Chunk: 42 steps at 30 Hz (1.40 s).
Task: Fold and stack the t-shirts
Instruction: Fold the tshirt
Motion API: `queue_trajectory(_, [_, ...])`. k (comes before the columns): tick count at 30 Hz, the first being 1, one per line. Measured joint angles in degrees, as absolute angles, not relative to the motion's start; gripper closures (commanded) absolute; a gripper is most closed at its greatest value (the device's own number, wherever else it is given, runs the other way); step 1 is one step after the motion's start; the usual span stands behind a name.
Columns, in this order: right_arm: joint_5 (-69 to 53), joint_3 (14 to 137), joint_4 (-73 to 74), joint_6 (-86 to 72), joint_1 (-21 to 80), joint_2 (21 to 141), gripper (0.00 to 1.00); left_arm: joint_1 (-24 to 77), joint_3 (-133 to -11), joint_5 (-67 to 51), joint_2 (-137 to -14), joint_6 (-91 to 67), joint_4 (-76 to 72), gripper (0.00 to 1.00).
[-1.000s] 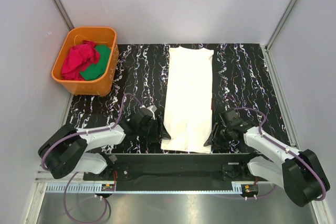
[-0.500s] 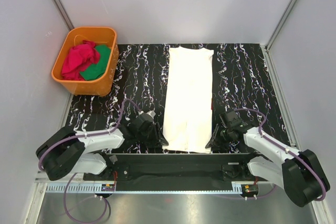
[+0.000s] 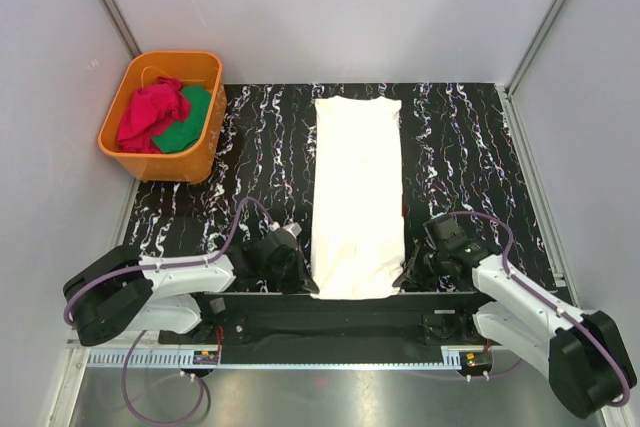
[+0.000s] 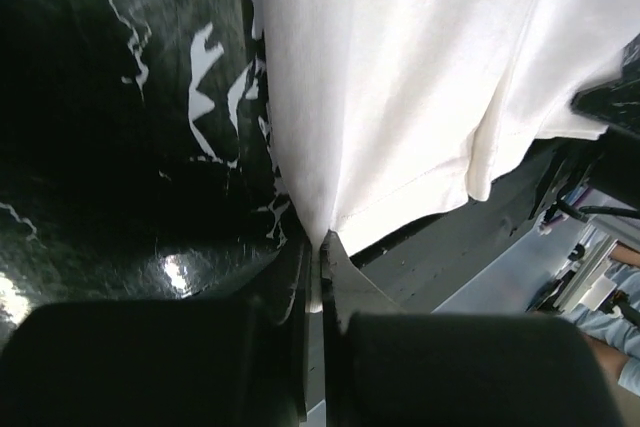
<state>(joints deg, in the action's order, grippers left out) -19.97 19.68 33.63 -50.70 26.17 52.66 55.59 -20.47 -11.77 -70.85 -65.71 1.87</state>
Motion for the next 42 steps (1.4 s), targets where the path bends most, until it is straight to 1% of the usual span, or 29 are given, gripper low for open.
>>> queue_trajectory(5, [-22.0, 19.7, 34.2, -51.7, 26.2, 48.7, 1.0, 58.1, -21.4, -9.6, -69.2, -65.3, 9.1, 1.0])
queue_trajectory(8, [-22.0, 22.3, 35.1, -52.1, 26.1, 49.9, 1.0, 57.0, -25.0, -8.3, -69.4, -62.5, 16.8, 1.0])
queue_trajectory(10, [-21.7, 27.2, 35.4, -50.9, 25.0, 54.0, 1.0, 54.6, -29.2, -8.5, -70.7, -59.6, 20.9, 1.0])
queue_trajectory(12, [-21.4, 33.2, 34.8, -48.9, 23.3, 60.0, 1.0, 50.0, -34.4, -8.5, -73.1, -56.3, 22.8, 1.0])
queue_trajectory(18, [-21.7, 48.1, 32.3, -42.3, 18.4, 76.7, 1.0, 38.4, -51.0, -11.9, -83.1, -48.6, 23.4, 1.0])
queue_trajectory(23, [-22.5, 56.5, 31.8, -38.1, 14.8, 85.5, 1.0, 32.6, -65.0, -16.2, -93.6, -44.2, 23.9, 1.0])
queue_trajectory(27, [-23.8, 60.4, 31.1, -35.8, 12.1, 91.5, 1.0, 29.9, -71.5, -19.1, -100.0, -42.1, 23.9, 1.0])
queue_trajectory(33, [-26.1, 64.6, 31.3, -33.2, 9.2, 98.4, 1.0, 27.2, -73.9, -21.3, -106.0, -40.9, 24.0, 1.0])
queue_trajectory(42, [-28.7, 70.3, 31.1, -31.3, 8.4, 104.6, 1.0, 24.1, -75.2, -22.0, -108.2, -40.7, 24.1, 1.0])
